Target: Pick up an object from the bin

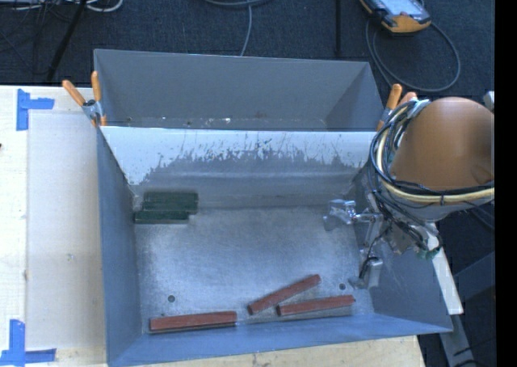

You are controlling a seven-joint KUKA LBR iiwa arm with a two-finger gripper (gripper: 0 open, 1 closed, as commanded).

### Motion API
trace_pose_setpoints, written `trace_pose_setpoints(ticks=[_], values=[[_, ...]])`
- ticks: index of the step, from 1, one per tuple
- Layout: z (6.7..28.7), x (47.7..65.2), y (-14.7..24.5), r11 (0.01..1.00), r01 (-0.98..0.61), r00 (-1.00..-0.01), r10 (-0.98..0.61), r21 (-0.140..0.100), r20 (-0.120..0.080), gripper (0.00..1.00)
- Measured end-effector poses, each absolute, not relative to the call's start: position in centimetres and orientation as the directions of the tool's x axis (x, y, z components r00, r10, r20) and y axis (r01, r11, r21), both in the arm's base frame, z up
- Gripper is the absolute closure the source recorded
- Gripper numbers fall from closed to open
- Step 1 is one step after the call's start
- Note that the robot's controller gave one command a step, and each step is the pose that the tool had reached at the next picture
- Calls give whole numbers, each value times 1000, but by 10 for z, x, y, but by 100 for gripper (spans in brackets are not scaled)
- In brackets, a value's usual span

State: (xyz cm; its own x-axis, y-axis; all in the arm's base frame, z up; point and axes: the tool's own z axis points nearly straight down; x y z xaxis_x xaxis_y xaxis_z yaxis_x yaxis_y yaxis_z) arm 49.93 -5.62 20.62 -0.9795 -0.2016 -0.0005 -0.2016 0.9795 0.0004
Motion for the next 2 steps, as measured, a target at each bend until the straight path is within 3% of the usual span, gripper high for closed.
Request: trace_pose_setpoints(ticks=[1,2], values=[[206,499,-56,980,-201,-980,-201,1,0,0],[160,490,-63,991,-137,-991,-137,-1,-5,0]])
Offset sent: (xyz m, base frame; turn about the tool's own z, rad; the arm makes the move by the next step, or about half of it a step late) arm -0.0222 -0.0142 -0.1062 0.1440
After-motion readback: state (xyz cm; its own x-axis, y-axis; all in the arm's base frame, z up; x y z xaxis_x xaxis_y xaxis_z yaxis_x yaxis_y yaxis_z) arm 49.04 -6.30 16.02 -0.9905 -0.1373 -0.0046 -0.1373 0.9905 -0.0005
